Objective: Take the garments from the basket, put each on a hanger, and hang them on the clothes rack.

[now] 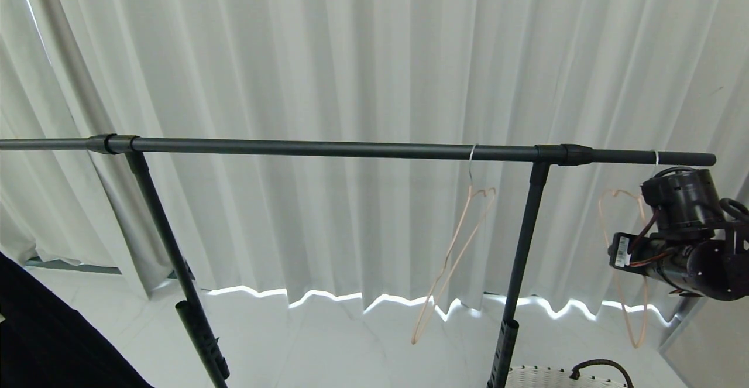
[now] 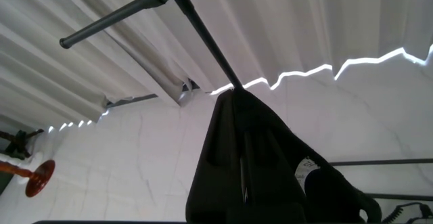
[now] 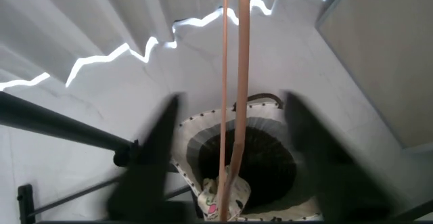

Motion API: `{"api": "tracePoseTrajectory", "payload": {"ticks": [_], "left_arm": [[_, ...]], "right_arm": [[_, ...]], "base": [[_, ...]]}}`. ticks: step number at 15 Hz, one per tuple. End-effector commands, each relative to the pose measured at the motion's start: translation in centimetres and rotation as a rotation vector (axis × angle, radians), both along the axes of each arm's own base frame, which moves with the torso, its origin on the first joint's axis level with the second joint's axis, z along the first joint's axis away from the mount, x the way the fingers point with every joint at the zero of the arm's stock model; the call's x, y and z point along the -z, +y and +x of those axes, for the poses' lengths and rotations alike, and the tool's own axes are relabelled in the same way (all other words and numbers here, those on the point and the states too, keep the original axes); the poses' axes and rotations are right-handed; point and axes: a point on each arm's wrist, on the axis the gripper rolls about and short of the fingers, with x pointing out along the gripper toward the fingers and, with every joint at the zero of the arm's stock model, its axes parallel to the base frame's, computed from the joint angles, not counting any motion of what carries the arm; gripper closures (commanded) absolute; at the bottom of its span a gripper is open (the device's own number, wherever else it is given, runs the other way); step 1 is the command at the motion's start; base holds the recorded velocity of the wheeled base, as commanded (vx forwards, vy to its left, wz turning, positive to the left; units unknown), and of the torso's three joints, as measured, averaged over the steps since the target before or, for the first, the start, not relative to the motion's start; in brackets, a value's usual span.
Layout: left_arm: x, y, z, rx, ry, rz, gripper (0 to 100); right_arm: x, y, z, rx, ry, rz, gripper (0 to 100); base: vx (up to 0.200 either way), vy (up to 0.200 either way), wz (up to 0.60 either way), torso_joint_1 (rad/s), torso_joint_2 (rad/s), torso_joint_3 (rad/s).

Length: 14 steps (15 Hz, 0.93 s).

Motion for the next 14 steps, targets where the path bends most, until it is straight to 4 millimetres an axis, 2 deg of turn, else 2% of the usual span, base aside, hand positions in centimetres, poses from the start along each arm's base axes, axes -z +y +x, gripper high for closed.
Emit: {"api": "tracePoseTrajectory", "payload": {"ticks": [1,11,14], "left_arm": [[0.0,0.0,0.0,0.0,-0.001,0.0,100],[-0.1,0.1,-0.1,0.0,-0.004,-0.003,100],[-0.1,0.1,-0.1,0.0,-0.008,-0.006,100]], "right_arm": [[-0.1,0.1,-0.1,-0.003,-0.003,0.001,100],[-0.3,0.1,-0.3,0.026,-0.021,-0.035,100],[-1.5,0.4,-1.1,0.007,-0.065,-0.024,100]], "base": [[0.0,0.0,0.0,0.0,0.0,0.0],[0.0,0.0,0.0,0.0,0.0,0.0],[0.0,0.0,0.0,0.0,0.0,0.0]]}}
